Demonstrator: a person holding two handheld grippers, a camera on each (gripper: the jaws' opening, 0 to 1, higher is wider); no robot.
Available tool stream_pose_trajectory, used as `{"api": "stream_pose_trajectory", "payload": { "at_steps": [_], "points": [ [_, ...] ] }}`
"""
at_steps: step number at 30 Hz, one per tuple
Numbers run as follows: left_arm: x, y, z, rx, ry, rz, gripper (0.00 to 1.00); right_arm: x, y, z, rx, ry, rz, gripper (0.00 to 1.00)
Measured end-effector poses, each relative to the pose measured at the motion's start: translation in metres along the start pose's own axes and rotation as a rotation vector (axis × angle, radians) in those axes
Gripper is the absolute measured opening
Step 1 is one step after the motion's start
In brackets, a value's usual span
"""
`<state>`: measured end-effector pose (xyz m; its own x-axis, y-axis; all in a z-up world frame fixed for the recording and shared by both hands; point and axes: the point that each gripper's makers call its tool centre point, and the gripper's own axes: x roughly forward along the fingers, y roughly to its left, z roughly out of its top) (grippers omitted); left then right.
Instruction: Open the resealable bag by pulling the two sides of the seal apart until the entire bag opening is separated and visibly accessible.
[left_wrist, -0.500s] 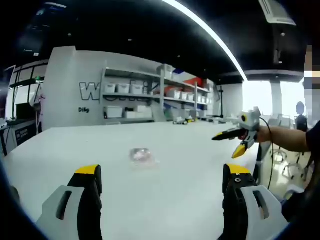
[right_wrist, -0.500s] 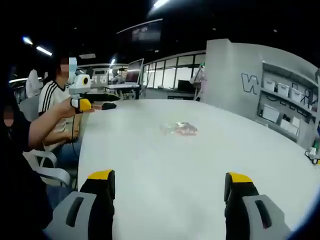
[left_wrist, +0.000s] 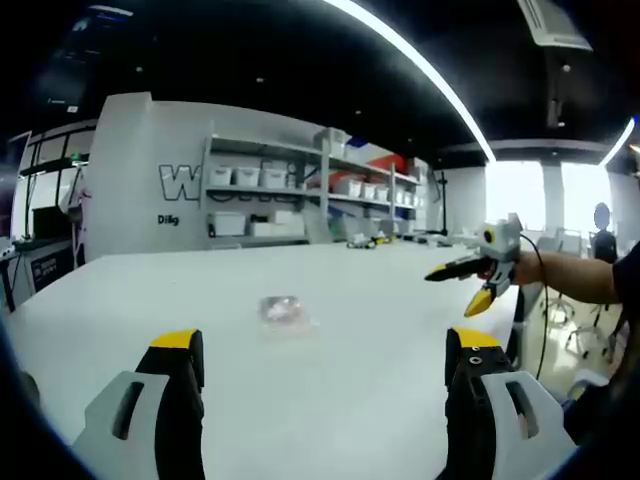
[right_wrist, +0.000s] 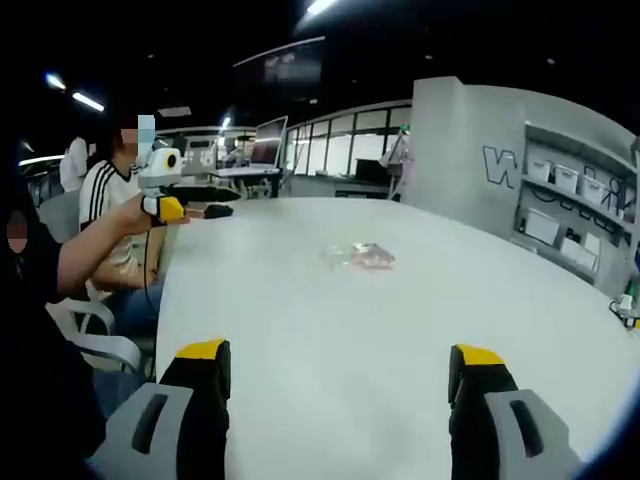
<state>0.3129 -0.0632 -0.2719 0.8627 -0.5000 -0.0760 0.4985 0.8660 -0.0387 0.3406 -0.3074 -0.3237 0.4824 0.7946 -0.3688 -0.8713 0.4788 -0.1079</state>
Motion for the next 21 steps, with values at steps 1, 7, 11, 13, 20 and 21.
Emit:
{"api": "stream_pose_trajectory", "payload": {
  "at_steps": [1, 7, 11, 13, 20, 21],
  "points": [
    [0.0, -0.001, 0.0, -0.001, -0.001, 0.0, 1.0, 0.0, 0.0, 0.0, -0.001, -0.002, 0.001, 0.93],
    [0.002, -0.002, 0.0, -0.003, 0.002, -0.004, 1.0, 0.001, -0.002, -0.002, 0.006, 0.005, 0.004, 0.93],
    [0.002, -0.002, 0.0, -0.004, 0.002, -0.004, 1.0, 0.003, -0.01, 0.001, 0.004, -0.001, 0.006, 0.92],
    [0.002, -0.001, -0.001, 0.0, 0.006, -0.002, 1.0, 0.003, -0.011, 0.001, 0.002, -0.003, 0.008, 0.91],
    [0.004, -0.004, 0.001, -0.005, -0.001, -0.011, 1.0, 0.005, -0.019, 0.0, 0.007, 0.004, 0.004, 0.92],
    [0.004, -0.004, 0.001, -0.005, 0.0, -0.011, 1.0, 0.005, -0.02, 0.001, 0.006, -0.002, 0.003, 0.92]
  ]
}}
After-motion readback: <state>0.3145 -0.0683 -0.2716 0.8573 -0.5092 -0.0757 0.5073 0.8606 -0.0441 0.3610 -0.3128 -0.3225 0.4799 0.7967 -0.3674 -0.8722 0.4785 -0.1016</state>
